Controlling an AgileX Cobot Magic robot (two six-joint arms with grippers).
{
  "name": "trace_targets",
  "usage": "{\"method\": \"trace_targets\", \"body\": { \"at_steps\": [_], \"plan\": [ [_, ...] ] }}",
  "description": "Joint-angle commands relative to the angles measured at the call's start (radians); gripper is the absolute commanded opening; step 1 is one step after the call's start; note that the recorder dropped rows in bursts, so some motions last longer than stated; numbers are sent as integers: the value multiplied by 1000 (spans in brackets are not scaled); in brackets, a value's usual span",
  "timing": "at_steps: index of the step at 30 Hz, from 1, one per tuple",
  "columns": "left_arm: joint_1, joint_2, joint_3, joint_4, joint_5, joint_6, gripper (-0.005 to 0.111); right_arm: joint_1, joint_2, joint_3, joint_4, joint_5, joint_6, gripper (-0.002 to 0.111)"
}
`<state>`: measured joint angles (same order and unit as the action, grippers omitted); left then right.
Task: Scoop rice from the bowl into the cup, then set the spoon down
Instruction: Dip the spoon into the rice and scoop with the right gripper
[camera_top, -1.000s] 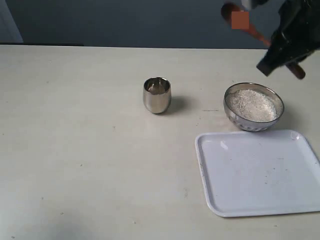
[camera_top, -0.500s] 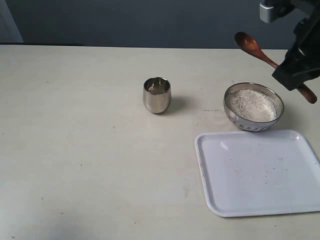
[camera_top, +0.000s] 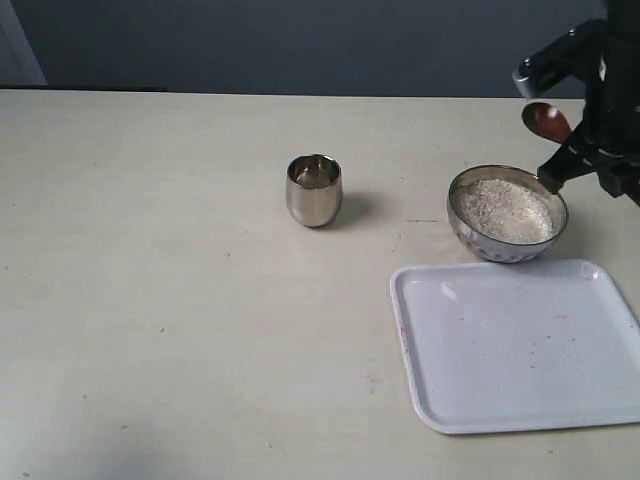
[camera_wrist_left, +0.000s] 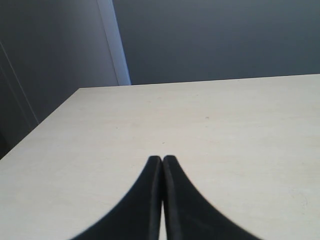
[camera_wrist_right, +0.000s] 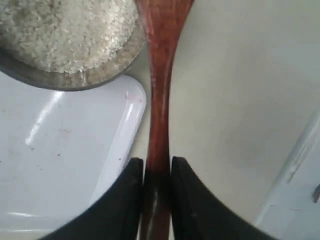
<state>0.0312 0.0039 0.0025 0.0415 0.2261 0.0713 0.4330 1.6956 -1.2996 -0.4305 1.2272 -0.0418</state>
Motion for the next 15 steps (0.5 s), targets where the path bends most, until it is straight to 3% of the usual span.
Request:
{"method": "trace_targets", "body": {
  "at_steps": [1,6,13,15],
  "plan": [
    [-5,-4,-3,0,-11,-5,0,116,32,35,-139,-6,17,-1],
    [-5,-4,-3,0,-11,-5,0,204,60,106,-232,-6,17,-1],
    [-5,-4,-3,0,-11,-5,0,210,64,127,-362,-6,56,-1],
    [-5,-4,-3,0,-11,-5,0,210,66,146,-512,-6,127,-1]
  ]
}}
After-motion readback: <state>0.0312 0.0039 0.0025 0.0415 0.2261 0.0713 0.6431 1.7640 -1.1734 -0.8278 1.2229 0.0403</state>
